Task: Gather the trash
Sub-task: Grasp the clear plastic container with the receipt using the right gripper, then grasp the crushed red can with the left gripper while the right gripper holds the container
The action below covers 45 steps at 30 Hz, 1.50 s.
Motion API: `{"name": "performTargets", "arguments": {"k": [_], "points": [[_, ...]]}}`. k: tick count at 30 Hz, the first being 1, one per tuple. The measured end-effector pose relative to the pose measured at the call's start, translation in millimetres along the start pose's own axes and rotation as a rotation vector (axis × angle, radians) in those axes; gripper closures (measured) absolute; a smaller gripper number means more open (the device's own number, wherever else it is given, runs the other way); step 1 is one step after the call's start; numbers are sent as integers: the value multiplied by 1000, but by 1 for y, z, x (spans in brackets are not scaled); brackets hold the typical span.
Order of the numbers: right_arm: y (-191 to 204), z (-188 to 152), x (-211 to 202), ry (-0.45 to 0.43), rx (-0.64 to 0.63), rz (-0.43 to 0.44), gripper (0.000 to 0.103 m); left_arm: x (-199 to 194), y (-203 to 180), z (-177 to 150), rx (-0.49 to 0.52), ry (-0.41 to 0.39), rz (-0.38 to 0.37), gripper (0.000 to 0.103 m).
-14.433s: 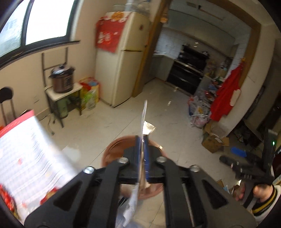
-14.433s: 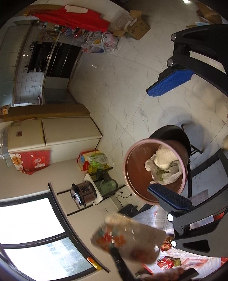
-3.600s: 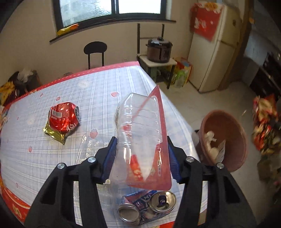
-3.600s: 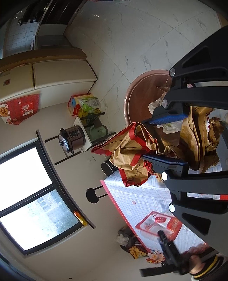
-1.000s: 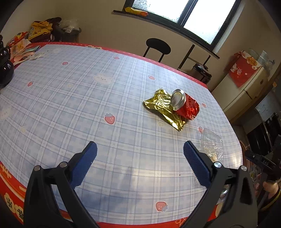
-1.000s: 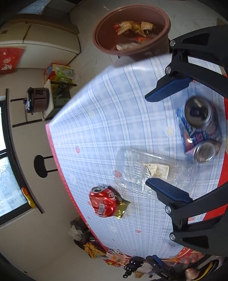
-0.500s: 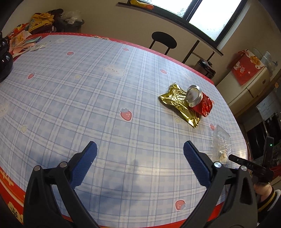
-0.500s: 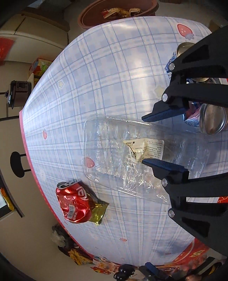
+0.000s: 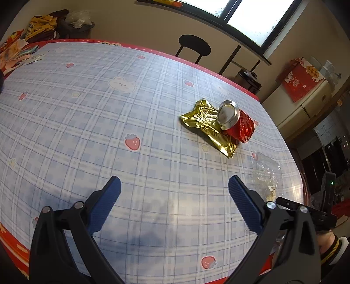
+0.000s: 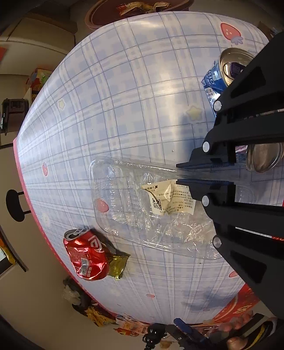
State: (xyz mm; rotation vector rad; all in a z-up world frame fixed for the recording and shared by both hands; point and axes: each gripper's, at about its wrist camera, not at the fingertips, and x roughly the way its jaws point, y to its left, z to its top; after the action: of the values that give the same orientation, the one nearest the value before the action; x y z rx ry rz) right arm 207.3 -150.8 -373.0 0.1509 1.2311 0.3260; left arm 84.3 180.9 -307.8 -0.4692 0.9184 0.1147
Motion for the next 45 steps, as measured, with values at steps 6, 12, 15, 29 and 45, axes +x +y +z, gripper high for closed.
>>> {"name": "performTargets", "arguments": {"k": [6, 12, 15, 29, 45], "points": [[4, 7, -20, -67, -44, 24, 96, 10, -23, 10, 45, -8, -18, 6], [2, 8, -40, -118, -75, 37, 96, 31, -55, 29, 120, -18, -39, 6], [-2, 8, -46, -134, -81, 30, 96, 41, -71, 40, 152, -45, -46, 7], [-34, 7, -55, -153, -27, 2, 96, 116, -126, 86, 207, -21, -27, 8], [-44, 4, -70, -163, -34, 4, 96, 159, -124, 95, 96, 12, 41, 53]]}}
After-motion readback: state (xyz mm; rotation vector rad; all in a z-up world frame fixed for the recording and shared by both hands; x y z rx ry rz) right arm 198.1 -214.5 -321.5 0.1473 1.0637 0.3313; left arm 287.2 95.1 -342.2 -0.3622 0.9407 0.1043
